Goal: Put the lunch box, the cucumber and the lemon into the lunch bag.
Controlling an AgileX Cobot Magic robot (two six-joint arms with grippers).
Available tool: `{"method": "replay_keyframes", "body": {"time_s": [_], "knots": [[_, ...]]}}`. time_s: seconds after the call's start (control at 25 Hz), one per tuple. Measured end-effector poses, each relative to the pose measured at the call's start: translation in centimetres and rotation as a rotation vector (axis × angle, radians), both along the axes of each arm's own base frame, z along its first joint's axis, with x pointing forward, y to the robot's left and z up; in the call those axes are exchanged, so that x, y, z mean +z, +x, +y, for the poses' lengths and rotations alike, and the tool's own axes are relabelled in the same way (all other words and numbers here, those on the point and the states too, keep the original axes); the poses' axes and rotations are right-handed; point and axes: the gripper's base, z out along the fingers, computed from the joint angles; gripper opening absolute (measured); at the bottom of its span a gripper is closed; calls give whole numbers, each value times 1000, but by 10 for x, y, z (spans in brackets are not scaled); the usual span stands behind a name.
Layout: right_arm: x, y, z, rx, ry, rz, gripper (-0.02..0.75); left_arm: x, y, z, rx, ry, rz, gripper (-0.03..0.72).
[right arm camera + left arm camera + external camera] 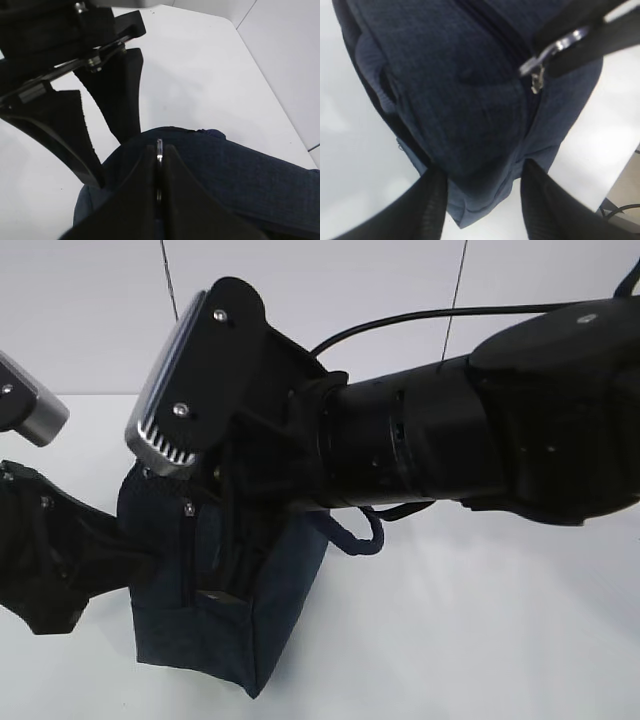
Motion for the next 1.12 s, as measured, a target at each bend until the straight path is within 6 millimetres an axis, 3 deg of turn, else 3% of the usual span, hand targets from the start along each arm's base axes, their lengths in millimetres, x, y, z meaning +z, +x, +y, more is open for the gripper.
{"method": "replay_keyframes", "body": {"time_s": [0.48,0.88,1.12], "knots": [[0,0,0,6,1,0,8,3,6,5,6,-11,-55,343],[0,-1,1,12,3,2,8,13,20,21,-9,-167,-104,343],[0,-1,1,16,4,4,8,-8,33,18,-34,-200,-12,343]]}}
